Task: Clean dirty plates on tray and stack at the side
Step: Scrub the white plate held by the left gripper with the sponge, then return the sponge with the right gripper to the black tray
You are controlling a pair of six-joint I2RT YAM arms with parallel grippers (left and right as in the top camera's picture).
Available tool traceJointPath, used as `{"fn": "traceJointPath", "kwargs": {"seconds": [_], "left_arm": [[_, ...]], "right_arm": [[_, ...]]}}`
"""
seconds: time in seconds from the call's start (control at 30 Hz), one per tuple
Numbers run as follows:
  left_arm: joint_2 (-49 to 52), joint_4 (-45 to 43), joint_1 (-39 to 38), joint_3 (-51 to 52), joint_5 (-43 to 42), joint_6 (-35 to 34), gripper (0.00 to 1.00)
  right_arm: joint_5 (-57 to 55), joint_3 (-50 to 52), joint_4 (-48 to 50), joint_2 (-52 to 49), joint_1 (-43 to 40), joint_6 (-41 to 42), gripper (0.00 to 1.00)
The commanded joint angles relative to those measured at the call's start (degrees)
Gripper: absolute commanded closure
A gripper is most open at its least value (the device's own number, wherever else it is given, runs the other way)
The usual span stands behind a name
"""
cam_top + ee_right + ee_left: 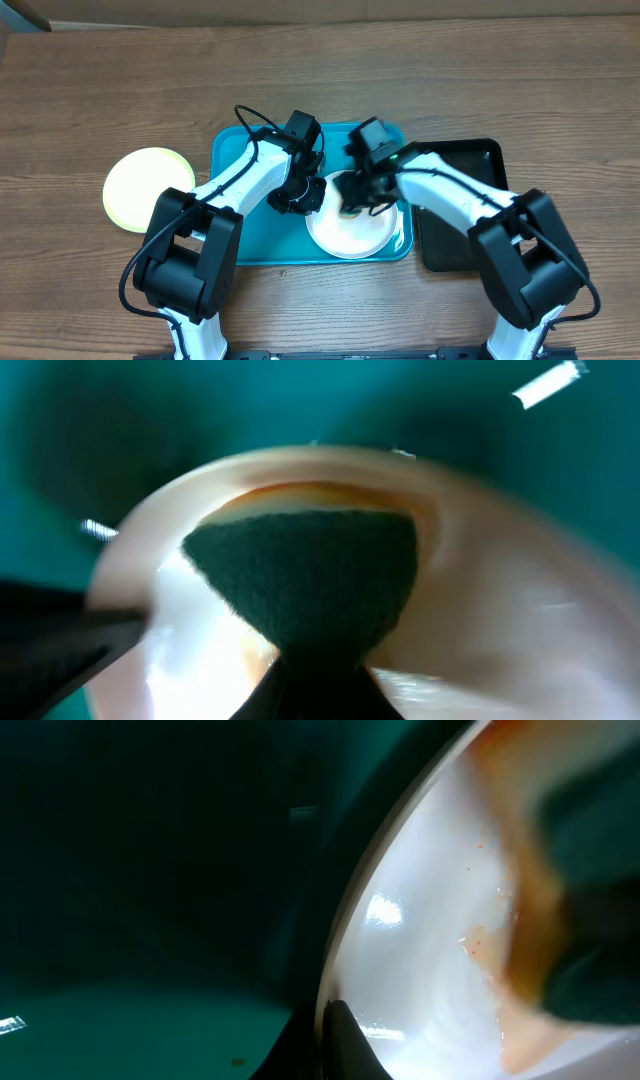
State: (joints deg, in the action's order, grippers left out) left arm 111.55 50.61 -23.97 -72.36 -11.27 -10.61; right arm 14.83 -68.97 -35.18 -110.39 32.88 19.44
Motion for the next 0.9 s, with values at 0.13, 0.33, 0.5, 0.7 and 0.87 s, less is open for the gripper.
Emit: {"fn": "traceJointPath", "kwargs": {"seconds": [0.13,0.33,0.5,0.7,0.87], "left_arm": [[0.5,0.5,-0.4,0.3,0.7,0.7,0.96],[0.4,0.8,-0.4,0.3,1.7,0.7,0.96],[-0.3,1.9,-0.2,0.2,5.5,-0.2,0.96],[-4.2,2.0,0.1,0.2,9.2,-1.5,0.96],[-9.7,2.0,0.1,0.2,14.6,-1.9,0.96]], "right_arm": [[1.5,0.3,-5.3,-0.8,5.5,-0.4,0.92],[-9.8,0.1,-15.5,-0.6,3.7,1.7,0.96],[-11.4,-0.2,-16.6,3.8,-0.8,2.0,0.96],[-11.9,-0.2,-16.0,17.2,-6.1,3.6,0.96],[-12.2,-0.2,-19.5,24.7,-13.7,7.4,0.96]]}}
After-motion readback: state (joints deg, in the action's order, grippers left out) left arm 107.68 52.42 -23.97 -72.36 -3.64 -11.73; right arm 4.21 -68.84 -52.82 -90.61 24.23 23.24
